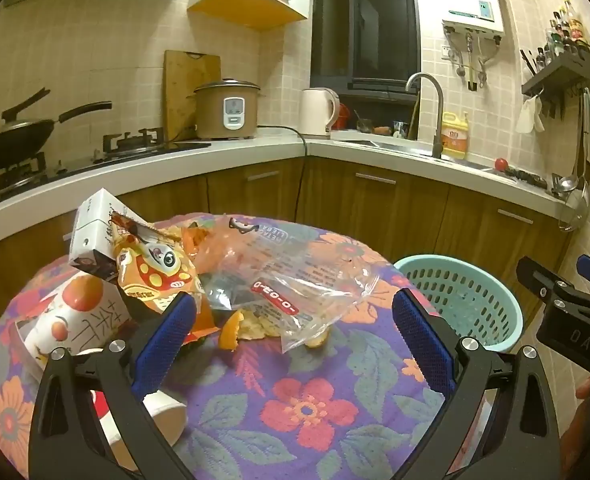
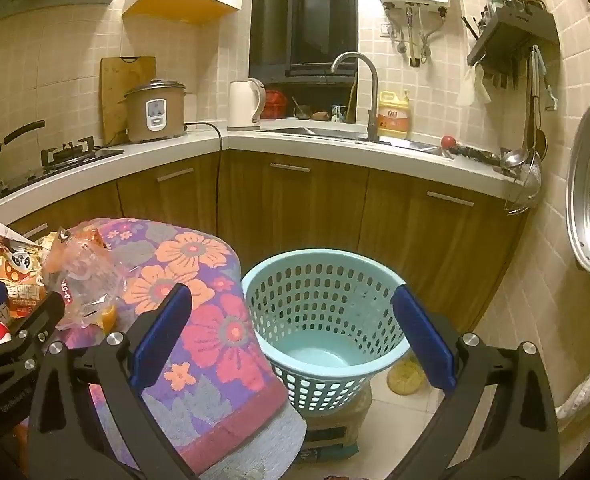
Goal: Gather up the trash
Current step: 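Move both tools toward the trash pile on the table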
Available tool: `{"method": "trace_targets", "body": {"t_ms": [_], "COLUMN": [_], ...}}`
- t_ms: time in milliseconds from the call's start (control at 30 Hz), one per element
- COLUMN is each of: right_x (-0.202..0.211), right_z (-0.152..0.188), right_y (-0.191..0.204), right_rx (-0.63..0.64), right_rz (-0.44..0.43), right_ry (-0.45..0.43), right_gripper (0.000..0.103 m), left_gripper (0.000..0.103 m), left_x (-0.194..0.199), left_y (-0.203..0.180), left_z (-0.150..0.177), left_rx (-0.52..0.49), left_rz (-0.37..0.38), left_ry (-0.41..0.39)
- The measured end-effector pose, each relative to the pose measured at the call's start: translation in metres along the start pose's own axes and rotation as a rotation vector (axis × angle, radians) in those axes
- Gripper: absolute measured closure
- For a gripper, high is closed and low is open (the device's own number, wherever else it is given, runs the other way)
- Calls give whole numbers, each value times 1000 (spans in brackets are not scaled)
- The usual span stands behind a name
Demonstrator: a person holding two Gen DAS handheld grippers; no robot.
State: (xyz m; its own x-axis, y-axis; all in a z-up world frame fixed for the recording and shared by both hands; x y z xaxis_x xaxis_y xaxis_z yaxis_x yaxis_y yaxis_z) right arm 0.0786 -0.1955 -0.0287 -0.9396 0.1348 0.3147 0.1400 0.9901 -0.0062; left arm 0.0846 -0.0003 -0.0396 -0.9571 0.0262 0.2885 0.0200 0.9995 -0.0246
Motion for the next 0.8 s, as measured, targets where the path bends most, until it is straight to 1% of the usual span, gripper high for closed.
{"method": "trace_targets", "body": {"t_ms": [133,200,267,667,800], "right_x": [0,-1,-1,-4,-4], "right_z": [1,2,1,3,6], "right_y": [3,7,-3,-5,-4], "right_rx": [2,3,-2,0,0], "right_rz": [9,10,4,19,18], "right_ry": [-1,1,2,8,29], "right_gripper": [7,7,7,7,7], "left_gripper": [8,8,8,8,8], "left_x": [3,-1,0,0,0], "left_y": [-4,2,2,3,3], "left_z": [0,-1,-2,-5,-4], "left_rx": [-1,2,3,6,8], "left_rz": [1,2,3,6,6], "left_ry": [-3,1,-1,-1,-1]}}
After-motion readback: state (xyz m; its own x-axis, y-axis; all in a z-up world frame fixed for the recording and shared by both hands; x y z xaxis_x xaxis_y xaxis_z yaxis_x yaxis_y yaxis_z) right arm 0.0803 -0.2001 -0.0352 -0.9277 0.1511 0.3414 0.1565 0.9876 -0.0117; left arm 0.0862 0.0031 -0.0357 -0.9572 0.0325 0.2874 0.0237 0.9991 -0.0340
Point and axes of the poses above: each gripper's, at about its wrist camera, not at the fingertips, and x roughly against the way its jaws point, y to its left, z to its underside, the point moved 9 cm from there along -x, roughly the way its jaws point, and after that the axes turned 6 degrees about -y, right-handed, at the moved point
